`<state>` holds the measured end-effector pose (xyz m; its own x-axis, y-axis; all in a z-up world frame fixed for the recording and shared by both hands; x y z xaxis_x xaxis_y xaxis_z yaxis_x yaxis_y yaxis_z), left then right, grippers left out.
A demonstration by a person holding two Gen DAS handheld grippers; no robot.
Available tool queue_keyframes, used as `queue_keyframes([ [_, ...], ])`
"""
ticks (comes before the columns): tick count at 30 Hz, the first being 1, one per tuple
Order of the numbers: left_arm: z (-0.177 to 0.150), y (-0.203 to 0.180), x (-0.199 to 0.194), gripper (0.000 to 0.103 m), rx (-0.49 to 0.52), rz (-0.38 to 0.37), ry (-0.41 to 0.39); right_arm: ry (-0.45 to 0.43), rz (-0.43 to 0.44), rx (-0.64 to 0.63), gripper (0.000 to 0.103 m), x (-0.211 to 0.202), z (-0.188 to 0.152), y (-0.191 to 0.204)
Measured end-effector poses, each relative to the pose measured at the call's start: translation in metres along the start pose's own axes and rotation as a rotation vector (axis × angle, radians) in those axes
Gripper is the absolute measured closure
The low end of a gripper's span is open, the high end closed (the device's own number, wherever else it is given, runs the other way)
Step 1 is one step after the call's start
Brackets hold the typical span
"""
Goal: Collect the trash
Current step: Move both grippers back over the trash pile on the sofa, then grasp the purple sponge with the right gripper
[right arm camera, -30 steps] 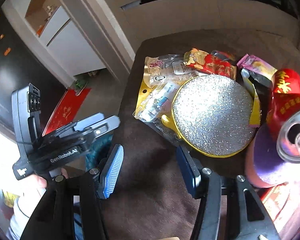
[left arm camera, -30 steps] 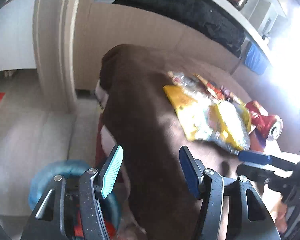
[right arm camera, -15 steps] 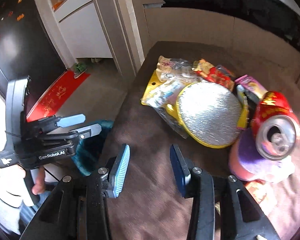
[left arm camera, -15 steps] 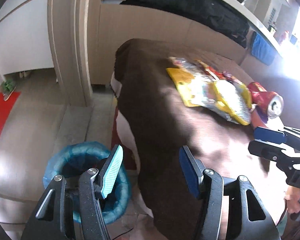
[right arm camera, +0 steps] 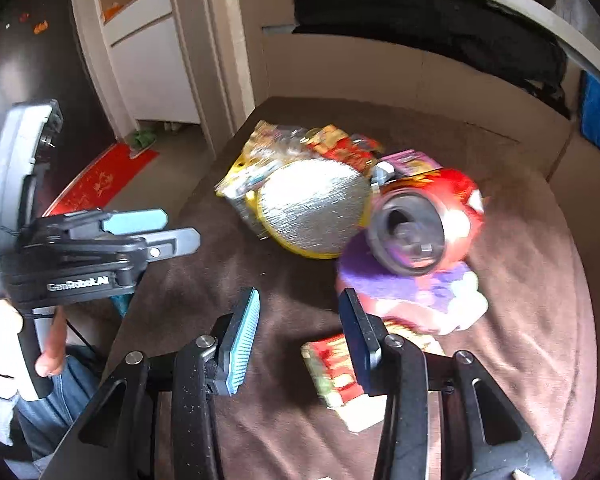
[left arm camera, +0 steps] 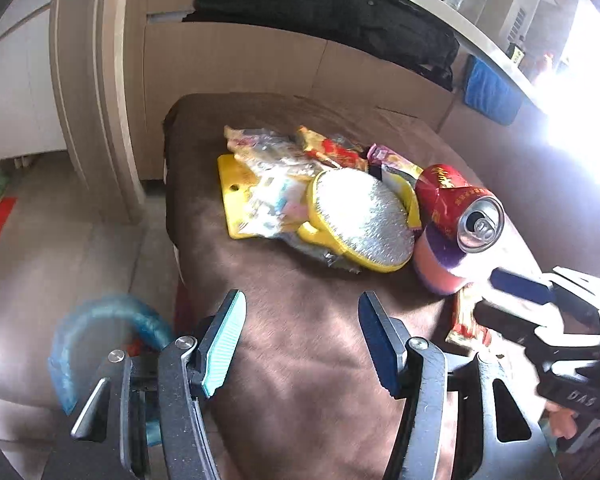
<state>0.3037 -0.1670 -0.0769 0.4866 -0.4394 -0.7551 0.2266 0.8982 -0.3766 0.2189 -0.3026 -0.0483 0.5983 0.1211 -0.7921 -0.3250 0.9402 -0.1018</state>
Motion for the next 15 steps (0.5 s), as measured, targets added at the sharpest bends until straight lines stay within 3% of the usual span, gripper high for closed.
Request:
queue_keyframes([
  [5,0.0,-0.013,0.0,0.044,0.039,0.064,-0.043,-0.047,-0.043,0.035,0.064,-0.02,0.013,-0.033],
  [8,-0.001,-0.013,0.005,0.044,0.013,0.061,-0.034,-0.077,-0.064,0.182,0.063,-0.025,0.027,-0.077],
  [11,-0.003,-0.013,0.007,0.044,-0.018,0.05,-0.027,-0.044,-0.089,0.299,0.062,-0.005,0.034,-0.111],
  [15,-0.006,-0.009,0.008,0.044,-0.018,0.068,-0.017,0.021,-0.004,0.42,0.061,0.037,0.031,-0.129],
])
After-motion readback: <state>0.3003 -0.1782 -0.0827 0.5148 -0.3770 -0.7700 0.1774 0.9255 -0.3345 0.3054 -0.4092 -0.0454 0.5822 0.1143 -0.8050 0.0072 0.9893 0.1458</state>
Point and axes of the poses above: each gripper's, at about its wrist camera, not at the fingertips, and x roughly the way its jaws point, y to its left, z to its top, the point moved 5 cm from there along x, roughly the way its jaws point, and after that the axes turned 12 degrees about -x, right-handed, at the moved point
